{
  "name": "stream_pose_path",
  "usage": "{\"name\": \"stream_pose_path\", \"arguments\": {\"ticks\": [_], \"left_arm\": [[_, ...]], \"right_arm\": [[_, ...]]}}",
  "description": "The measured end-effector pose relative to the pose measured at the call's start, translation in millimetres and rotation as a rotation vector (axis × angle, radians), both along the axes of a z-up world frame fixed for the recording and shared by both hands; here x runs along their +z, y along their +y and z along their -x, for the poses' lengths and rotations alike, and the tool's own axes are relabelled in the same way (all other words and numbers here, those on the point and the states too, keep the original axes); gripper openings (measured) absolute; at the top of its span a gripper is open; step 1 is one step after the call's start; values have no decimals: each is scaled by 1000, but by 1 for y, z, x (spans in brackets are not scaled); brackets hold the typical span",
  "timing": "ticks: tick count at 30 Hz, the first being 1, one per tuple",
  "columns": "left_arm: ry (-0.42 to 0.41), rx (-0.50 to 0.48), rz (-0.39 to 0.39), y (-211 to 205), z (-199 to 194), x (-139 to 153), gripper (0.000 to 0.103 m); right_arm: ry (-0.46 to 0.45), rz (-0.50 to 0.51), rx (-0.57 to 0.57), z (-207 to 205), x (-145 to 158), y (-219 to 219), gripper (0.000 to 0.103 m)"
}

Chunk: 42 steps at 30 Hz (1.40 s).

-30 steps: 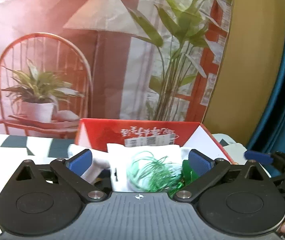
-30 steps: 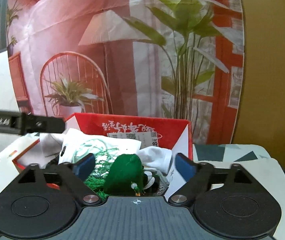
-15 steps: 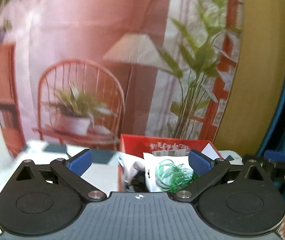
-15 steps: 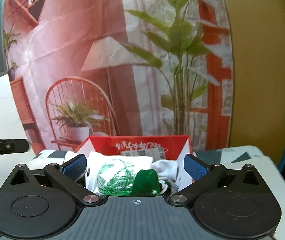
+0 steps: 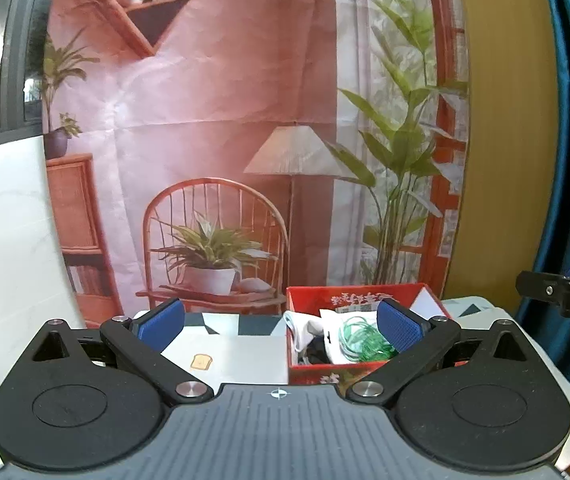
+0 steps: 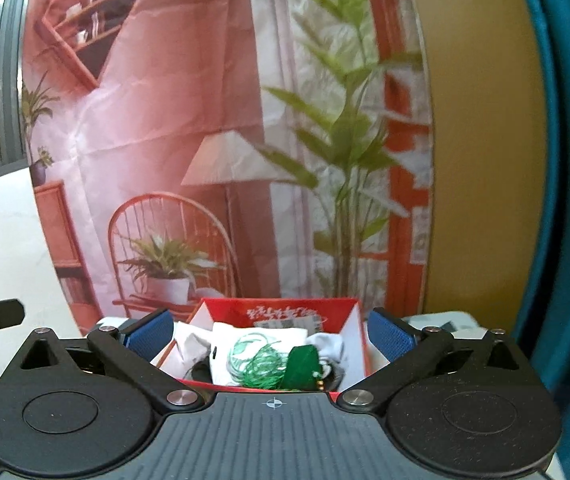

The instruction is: Organize soft objects

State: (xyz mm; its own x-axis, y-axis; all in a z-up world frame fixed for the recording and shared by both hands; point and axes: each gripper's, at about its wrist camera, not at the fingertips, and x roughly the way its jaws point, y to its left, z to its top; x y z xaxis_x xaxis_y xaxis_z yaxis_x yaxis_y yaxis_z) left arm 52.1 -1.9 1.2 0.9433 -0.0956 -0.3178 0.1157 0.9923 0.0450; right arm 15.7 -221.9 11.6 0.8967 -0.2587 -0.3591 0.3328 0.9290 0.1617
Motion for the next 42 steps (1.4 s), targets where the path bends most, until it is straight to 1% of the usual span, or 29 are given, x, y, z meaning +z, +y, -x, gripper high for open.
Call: {"name": "stream_pose_path", "arguments": {"ticks": [3, 5, 9, 11, 15, 20, 42], "left_arm": [[-15, 9, 1, 0, 22, 9, 103], [-32, 18, -2, -1, 32, 14, 103], [-50, 40, 0, -3, 44, 19, 103], [-47, 39, 5, -3, 46, 18, 103], [-37, 47, 2, -2, 50, 13, 103], [-30, 55, 16, 2, 51, 12, 103], [-23, 49, 37, 4, 57, 8, 103]], "right_arm": [[-7, 6, 1, 20, 14, 12, 103], [-10, 29, 6, 30, 24, 22, 103], [-23, 93, 9, 46, 36, 40, 103], [-29, 102, 17, 53, 39, 45, 103], [-29, 92, 25, 62, 40, 51, 103], [-25, 73, 16, 64, 39, 48, 103], [-22, 77, -22, 67, 38, 46, 103]]}}
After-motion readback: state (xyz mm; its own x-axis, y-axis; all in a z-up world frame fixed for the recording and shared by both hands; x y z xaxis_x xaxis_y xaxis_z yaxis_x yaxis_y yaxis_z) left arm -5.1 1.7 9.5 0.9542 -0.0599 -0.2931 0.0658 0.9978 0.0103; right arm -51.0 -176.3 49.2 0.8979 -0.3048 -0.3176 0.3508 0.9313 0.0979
